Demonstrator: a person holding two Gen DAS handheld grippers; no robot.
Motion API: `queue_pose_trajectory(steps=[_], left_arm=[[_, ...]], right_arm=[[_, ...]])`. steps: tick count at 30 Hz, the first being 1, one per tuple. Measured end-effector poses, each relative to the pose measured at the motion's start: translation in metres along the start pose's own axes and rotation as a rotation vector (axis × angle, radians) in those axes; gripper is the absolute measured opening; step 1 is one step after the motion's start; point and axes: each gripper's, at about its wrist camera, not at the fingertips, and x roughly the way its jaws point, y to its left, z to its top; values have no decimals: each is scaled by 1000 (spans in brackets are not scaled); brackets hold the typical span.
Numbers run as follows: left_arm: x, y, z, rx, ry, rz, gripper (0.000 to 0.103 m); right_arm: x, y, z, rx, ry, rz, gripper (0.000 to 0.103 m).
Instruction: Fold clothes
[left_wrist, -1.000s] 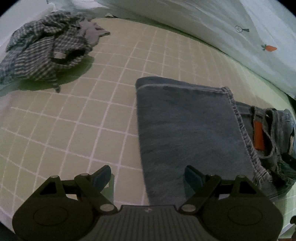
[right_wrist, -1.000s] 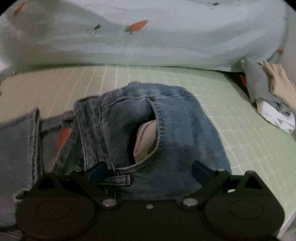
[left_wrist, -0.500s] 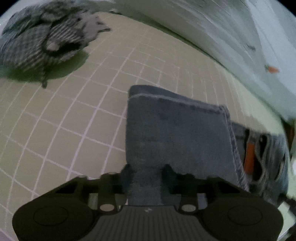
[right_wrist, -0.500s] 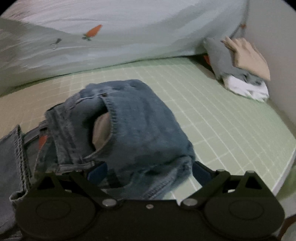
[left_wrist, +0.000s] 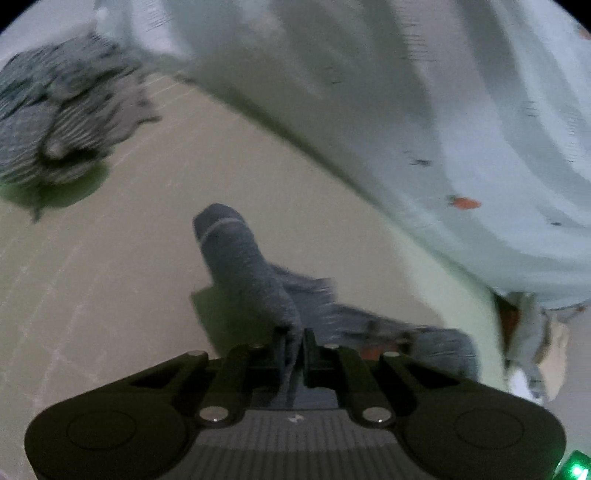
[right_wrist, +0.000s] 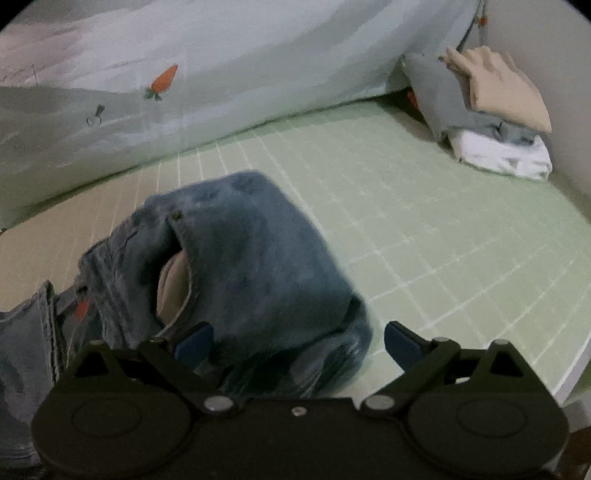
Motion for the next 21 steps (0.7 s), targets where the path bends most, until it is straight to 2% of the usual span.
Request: queue_pose_trajectory(steps=[6, 12, 14, 19, 21], left_arm=[[7, -73, 0, 56, -21, -110, 8], [43, -144, -11, 75, 43, -238, 8], [61, -165, -20, 95, 80, -246, 8], [118, -188, -56, 20, 217, -224, 9], [129, -184, -65, -27, 253, -212, 11]], right_arm=[[-7, -35, 24, 35, -37, 35, 100], [-1, -74, 36, 39, -31, 36, 100], [1, -87, 40, 38, -29, 26, 100], [4, -117, 47, 18, -25, -1, 100], [5, -127, 47, 15, -20, -12, 100]])
